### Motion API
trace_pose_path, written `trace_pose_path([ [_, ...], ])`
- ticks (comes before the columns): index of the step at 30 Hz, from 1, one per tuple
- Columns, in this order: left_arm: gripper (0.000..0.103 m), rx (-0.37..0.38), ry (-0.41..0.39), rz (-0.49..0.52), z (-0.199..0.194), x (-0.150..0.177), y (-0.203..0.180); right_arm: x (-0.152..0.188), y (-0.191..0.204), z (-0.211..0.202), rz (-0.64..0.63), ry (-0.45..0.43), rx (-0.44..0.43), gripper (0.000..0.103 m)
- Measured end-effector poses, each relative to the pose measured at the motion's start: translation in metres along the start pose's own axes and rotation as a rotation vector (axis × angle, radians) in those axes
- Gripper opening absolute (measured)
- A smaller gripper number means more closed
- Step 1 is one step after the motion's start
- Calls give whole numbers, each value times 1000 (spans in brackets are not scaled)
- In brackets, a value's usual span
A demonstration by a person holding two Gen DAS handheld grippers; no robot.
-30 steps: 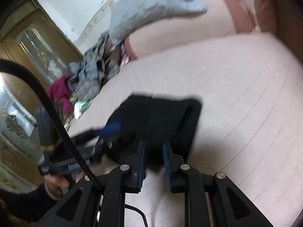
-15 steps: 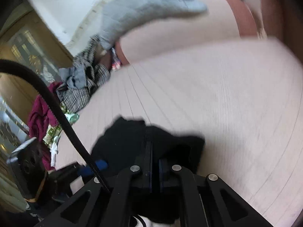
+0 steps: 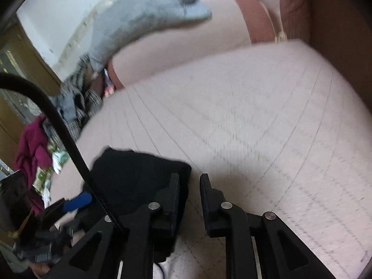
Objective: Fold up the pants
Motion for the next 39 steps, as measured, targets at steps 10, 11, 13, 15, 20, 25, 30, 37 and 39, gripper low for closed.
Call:
trace_pose_path([
  [10,60,-117,11,-36,19,-16,42,-1,79,0,-180,-74,-100,16],
  [11,60,-121,15,-39,22,-15,44,1,82,5,-201,-79,-82,16],
  [13,60,-134,17,-35,26,-12,46,3,83,16,-225,-86,-51,16],
  [15,60,-140,20,-30,30,-12,47,3,77,34,-218,-52,-21,16],
  [20,60,-146,26,-43,39,-12,52,4,60,55,-158,-17,-23,16],
  [25,60,-161,25,-36,37,-12,50,6,60,38,-174,-12,-36,25],
  [30,60,-154,19,-62,24,-11,47,21,65,7,-231,-26,-62,31],
  [37,60,-176,18,-55,11,-2,40,51,65,-6,-261,-11,-55,32],
  [39,60,-176,14,-65,9,3,39,55,61,-7,-254,-11,-51,32],
])
Point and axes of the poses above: each gripper's, at about its wrist camera, not at the fingertips, and z roughly the way its jaws point, y to its left, x to its underside, the point moved 7 cm from there along z, roughly the way its jaws point, and after that the axes turned 13 degrees about x, right-handed, at the moved point
